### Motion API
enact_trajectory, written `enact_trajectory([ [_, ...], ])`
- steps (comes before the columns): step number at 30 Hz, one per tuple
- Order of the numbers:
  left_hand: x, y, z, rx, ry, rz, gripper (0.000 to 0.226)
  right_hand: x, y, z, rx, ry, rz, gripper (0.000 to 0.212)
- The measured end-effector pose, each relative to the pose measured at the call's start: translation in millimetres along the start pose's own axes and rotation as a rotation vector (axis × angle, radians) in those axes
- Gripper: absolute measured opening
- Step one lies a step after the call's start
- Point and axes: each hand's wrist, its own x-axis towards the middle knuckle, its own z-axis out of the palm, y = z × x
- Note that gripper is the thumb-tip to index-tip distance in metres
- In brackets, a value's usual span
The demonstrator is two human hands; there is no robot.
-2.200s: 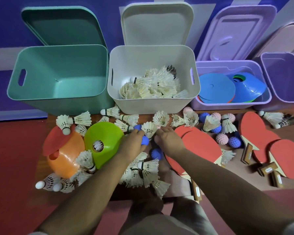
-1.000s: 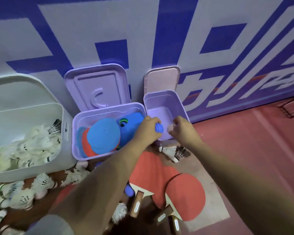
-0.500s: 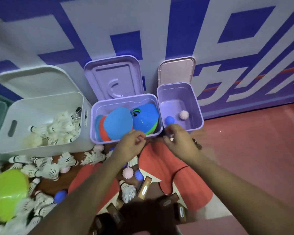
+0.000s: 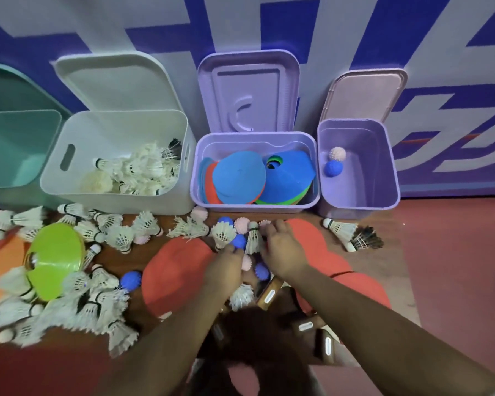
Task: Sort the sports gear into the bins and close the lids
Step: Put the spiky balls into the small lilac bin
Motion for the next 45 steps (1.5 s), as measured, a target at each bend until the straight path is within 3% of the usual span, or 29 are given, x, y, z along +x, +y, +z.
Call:
enact_trajectory([
  [3, 9.5, -2.1, 9.5, 0.107, 0.038, 0.02, 0.045, 18.1, 2.3, 6.1, -0.145, 0.116, 0.04, 0.021],
  [8, 5.4, -8.4, 12.6, -0.001, 0.024, 0.082, 0.054, 30.7, 0.5, 15.4, -0.309, 0.074, 0.088, 0.024],
  [12, -6.2, -22.4, 1.8, -0.404, 0.176, 0.07, 0.04, 39.1, -3.4, 17.8, -0.32, -0.016, 0.181, 0.04],
  [17, -5.0, -26.8, -20.4, -0.798, 0.255, -0.131, 0.03, 48.9, -9.0, 10.8, -0.26, 0.015, 0.234, 0.029],
  [21, -2.1, -29.7, -29.9, -1.026, 0.273, -0.199, 0.026, 40.3, -6.1, 8.5, -0.235, 0.117, 0.129, 0.024],
  [26, -3.8, -24.5, -60.6, -1.219, 0.333, -0.167, 0.022, 13.0, -13.0, -29.0, 0.151, 0.215, -0.023, 0.03],
  [31, 15.4, 16.9, -102.1, -1.221, 0.326, -0.017, 0.037, -7.8, 10.4, -92.8, 0.333, 0.462, 0.006, 0.026],
  [34, 37.3, 62.7, -116.7, -1.113, 0.258, 0.065, 0.036, -10.1, 45.8, -128.7, 0.339, 0.607, 0.164, 0.028],
  [39, 80.2, 136.1, -118.8, -0.9, 0.218, 0.206, 0.03, 7.7, 107.6, -148.3, 0.206, 0.494, 0.415, 0.028],
  [45, 124.2, 180.9, -110.3, -0.662, 0.217, 0.228, 0.039, 14.5, 145.4, -144.4, 0.17, 0.392, 0.403, 0.019],
])
